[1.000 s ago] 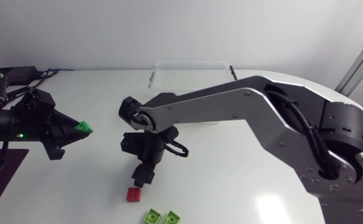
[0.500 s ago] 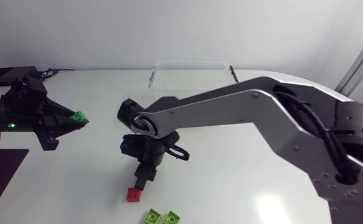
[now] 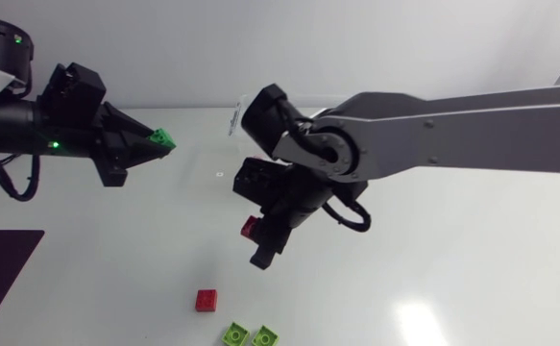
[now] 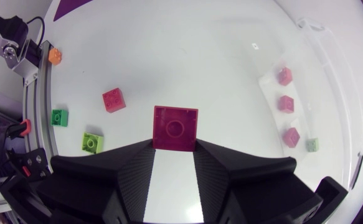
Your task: Place the duplo bricks in the container
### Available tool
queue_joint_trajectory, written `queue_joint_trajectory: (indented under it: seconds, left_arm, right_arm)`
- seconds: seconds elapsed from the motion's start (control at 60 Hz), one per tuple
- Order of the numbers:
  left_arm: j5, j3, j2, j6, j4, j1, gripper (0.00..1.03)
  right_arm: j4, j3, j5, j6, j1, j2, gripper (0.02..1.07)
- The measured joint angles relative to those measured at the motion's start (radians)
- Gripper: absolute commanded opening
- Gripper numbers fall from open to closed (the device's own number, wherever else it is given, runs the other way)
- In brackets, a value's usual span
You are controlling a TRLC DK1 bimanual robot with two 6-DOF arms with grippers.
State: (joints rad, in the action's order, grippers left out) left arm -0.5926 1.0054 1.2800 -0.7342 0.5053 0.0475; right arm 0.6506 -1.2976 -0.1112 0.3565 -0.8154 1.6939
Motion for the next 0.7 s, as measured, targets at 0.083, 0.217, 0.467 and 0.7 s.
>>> queue_joint_trajectory:
  seconds: [0.083, 0.217, 0.467, 0.7]
  left_arm:
    - [0.014, 0.027, 0.043, 0.034, -0.037, 0.044, 0.31]
    - [0.029, 0.093, 0.124, 0.089, -0.094, 0.102, 0.31]
    - [0.095, 0.244, 0.303, 0.156, -0.184, 0.192, 0.31]
    - [0.146, 0.387, 0.491, 0.183, -0.224, 0.234, 0.31]
  right_arm:
    - [0.001, 0.026, 0.007, -0.001, 0.027, -0.051, 0.25]
    - [0.001, 0.056, 0.008, -0.007, 0.074, -0.126, 0.25]
    - [0.024, 0.064, 0.008, -0.020, 0.152, -0.246, 0.25]
    - [0.024, 0.064, 0.007, -0.024, 0.227, -0.274, 0.25]
